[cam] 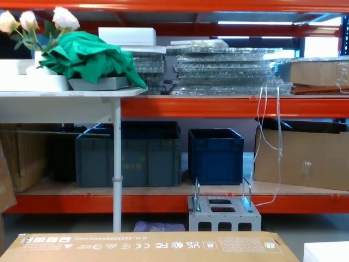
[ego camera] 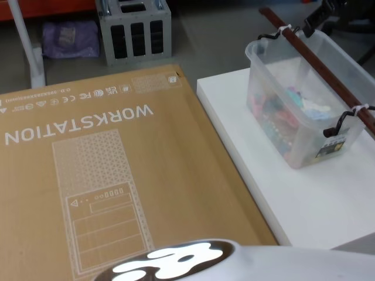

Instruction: Use one hand to grasp the basket and place it at the designated location.

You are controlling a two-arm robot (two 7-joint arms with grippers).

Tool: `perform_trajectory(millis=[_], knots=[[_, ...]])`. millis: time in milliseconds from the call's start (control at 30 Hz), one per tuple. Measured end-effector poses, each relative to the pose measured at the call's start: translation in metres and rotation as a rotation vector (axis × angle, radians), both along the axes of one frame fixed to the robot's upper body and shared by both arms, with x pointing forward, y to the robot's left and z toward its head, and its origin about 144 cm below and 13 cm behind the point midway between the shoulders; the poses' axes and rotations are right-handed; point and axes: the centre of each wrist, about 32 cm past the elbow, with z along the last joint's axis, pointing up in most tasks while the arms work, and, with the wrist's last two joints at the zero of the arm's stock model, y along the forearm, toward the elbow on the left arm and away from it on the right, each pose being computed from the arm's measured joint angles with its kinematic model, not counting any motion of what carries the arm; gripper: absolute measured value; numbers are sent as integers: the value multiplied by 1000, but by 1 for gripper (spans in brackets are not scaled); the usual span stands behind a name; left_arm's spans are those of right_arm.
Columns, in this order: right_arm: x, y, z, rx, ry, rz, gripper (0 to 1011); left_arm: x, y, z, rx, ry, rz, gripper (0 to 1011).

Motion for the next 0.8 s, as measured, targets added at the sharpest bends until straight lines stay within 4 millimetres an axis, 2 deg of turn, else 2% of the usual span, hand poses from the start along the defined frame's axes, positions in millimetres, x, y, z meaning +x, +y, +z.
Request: perform_trajectory(millis=[200, 800], knots=[[6, 1, -8, -7, 24, -5, 1009, 0, 0, 0, 0, 0, 0, 0], [14, 1, -16, 0, 66, 1, 1009, 0, 0, 0, 0, 0, 0, 0]])
